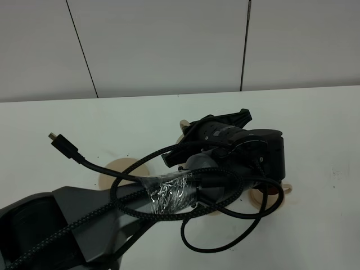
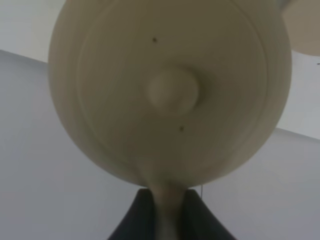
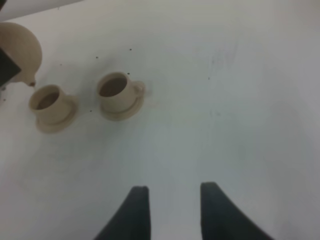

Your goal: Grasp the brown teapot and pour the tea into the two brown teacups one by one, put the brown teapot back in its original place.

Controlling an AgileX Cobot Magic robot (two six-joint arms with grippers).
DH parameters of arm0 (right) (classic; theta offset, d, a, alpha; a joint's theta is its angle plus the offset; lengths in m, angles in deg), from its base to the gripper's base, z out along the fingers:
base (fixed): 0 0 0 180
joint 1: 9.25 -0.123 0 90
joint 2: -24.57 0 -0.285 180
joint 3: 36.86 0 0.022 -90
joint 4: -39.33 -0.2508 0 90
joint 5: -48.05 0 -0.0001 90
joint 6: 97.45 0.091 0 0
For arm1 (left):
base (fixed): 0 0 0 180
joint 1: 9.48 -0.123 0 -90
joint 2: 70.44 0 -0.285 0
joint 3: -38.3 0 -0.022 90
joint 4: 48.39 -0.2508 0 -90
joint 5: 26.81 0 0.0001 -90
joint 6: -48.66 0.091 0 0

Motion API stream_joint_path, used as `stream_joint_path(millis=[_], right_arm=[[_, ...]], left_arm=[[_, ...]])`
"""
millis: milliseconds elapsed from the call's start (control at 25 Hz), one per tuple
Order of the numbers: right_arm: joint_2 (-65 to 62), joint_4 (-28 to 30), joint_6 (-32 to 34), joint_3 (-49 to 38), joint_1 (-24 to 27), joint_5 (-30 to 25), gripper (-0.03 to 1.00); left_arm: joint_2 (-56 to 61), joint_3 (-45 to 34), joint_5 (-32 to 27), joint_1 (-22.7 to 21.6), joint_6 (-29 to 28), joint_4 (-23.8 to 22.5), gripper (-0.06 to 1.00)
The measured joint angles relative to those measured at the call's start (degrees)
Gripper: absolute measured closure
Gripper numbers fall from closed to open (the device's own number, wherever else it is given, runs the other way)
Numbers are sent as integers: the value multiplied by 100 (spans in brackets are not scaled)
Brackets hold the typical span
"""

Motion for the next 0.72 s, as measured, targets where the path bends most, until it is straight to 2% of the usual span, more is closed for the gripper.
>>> stream_joint_path(millis=[720], right_arm=[[0,0,0,0,0,0,72]], left_arm=[[-182,0,0,7,-23,-77,78]])
